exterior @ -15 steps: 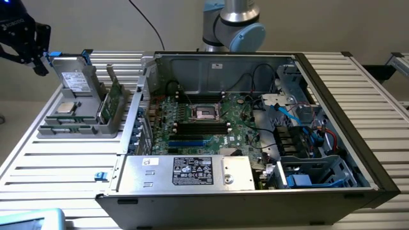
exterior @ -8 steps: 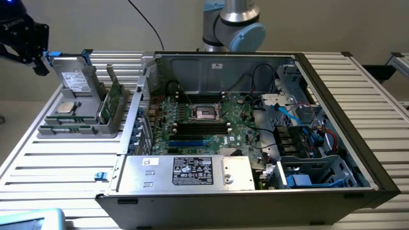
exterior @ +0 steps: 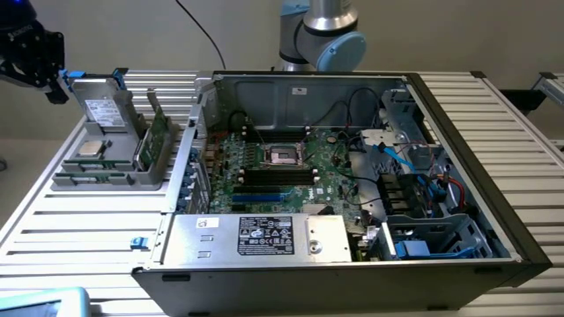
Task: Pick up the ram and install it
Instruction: 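Pick up the ram and move it above insertion slot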
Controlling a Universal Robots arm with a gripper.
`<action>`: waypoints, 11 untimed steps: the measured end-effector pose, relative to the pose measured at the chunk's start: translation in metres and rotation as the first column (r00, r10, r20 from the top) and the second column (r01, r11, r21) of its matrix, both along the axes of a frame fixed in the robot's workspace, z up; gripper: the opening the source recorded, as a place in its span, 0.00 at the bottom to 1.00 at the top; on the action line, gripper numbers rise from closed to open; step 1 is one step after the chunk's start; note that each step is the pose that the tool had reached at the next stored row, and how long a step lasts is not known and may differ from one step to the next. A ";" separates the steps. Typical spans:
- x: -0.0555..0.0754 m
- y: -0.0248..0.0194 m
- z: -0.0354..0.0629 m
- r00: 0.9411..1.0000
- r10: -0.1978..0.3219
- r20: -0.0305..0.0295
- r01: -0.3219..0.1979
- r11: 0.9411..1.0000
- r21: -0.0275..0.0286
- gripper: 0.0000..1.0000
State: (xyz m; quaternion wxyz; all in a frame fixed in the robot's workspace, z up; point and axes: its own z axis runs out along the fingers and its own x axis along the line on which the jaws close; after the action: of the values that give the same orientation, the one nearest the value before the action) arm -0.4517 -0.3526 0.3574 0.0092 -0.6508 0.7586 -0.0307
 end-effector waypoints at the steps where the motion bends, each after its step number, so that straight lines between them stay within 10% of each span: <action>1: 0.000 0.0000 0.0000 1.000 0.018 -0.001 -0.018 1.000 0.000 0.11; 11: 0.000 0.0000 0.0000 0.999 0.037 -0.004 -0.037 0.999 0.000 0.11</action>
State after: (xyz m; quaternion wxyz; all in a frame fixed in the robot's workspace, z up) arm -0.4516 -0.3526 0.3575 0.0083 -0.6648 0.7464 -0.0294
